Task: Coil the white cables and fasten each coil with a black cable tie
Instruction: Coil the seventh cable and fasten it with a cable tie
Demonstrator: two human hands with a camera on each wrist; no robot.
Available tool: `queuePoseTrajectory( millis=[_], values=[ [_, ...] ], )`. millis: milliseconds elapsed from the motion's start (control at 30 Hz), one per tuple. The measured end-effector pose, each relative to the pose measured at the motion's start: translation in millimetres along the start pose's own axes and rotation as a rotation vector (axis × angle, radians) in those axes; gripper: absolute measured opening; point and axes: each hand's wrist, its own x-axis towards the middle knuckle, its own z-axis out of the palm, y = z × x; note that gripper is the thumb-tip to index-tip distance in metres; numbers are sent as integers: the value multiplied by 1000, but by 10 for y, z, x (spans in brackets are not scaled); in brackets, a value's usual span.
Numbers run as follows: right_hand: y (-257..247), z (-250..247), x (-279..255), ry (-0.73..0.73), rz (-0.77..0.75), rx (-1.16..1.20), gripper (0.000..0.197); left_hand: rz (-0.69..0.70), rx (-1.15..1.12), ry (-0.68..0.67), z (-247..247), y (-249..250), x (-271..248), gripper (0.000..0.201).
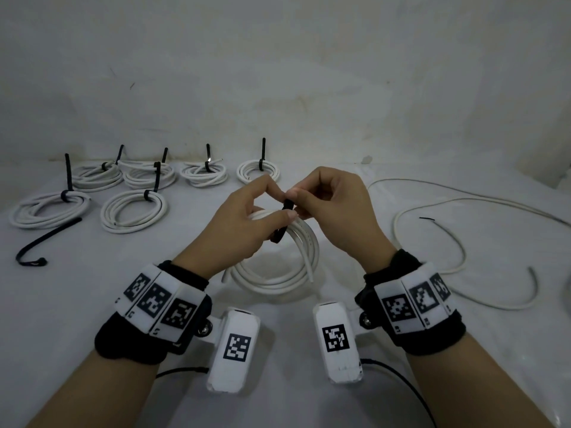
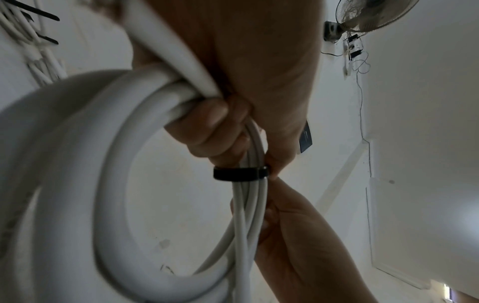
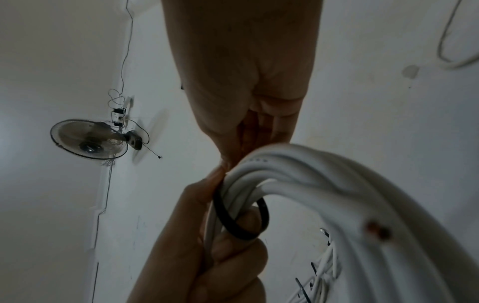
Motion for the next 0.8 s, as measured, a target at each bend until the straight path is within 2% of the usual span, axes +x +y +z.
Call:
queuePoseTrajectory(
  millis=[267, 333, 433, 533, 633, 800],
  values=[
    [-12, -125, 59, 195, 12, 39, 13, -54, -31, -102, 36, -4, -21, 11],
    [-11, -111, 57, 171, 23, 52, 12, -45, -35, -91, 49, -8, -24, 12],
    [-5, -78, 44, 33, 41, 62, 8, -29, -28, -58, 40, -33, -14, 10],
    [6, -74, 30, -41, 23, 52, 15, -29, -29, -56, 40, -41, -2, 7],
    [15, -72, 33, 12, -20, 18, 21, -50, -47, -97, 59, -35, -8, 8],
    [45, -129, 68, 149, -55, 21, 18, -80, -118, -159, 105, -14, -8, 17]
  ],
)
